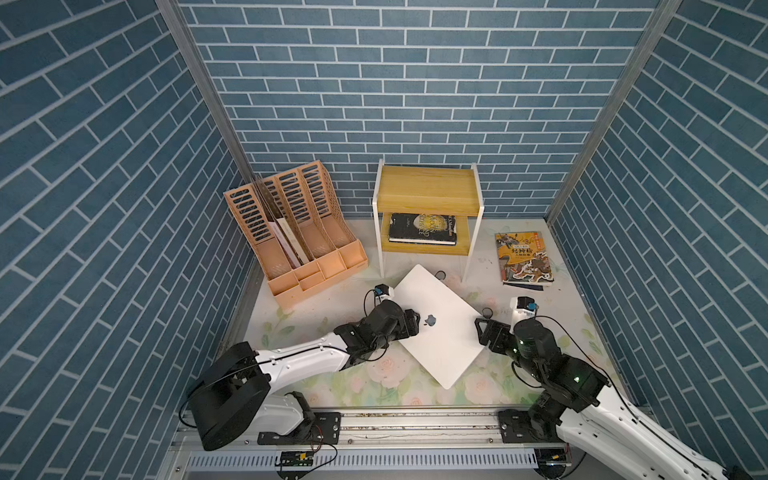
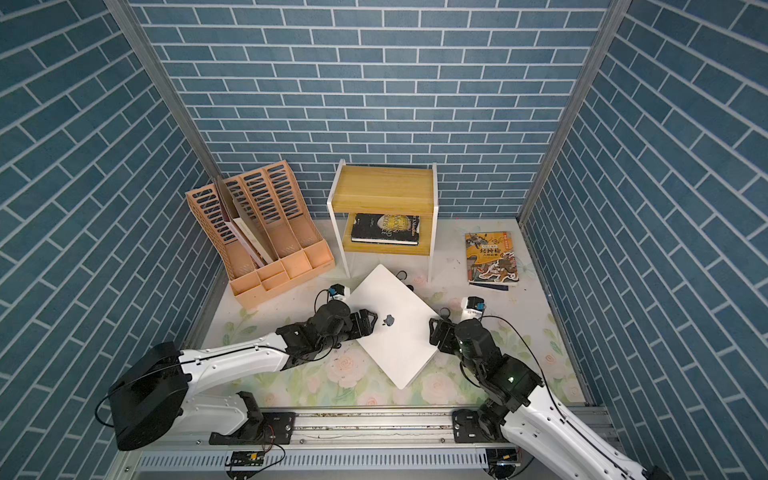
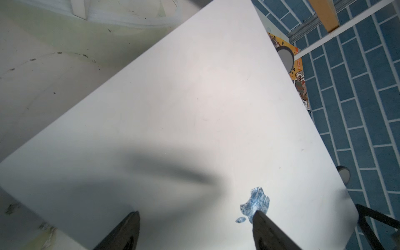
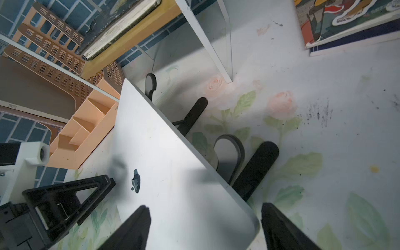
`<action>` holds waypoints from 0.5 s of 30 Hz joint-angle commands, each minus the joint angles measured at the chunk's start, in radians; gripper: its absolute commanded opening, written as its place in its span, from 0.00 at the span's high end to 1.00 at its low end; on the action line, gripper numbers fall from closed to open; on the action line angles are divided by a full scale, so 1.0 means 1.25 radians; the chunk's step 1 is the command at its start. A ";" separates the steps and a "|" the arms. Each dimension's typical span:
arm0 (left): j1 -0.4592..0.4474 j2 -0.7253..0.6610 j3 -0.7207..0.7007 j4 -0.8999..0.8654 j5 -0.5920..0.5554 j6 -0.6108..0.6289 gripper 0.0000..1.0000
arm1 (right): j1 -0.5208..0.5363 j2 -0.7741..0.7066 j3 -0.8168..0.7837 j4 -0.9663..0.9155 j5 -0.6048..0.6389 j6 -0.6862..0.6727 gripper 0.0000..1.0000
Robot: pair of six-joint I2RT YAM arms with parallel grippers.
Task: Close the laptop lid and set it aside
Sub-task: Close the lid of the laptop.
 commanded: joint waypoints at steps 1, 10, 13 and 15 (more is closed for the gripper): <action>-0.004 0.016 -0.018 -0.005 -0.011 0.002 0.16 | -0.042 -0.014 -0.035 0.036 -0.086 0.021 0.17; -0.004 0.051 -0.018 0.014 -0.012 -0.001 0.15 | -0.105 -0.028 -0.134 0.175 -0.230 0.019 0.30; -0.004 0.063 -0.014 0.013 -0.010 0.001 0.15 | -0.107 -0.052 -0.163 0.210 -0.241 0.023 0.34; -0.004 0.071 -0.014 0.016 -0.009 0.001 0.15 | -0.108 -0.078 -0.184 0.231 -0.241 0.026 0.37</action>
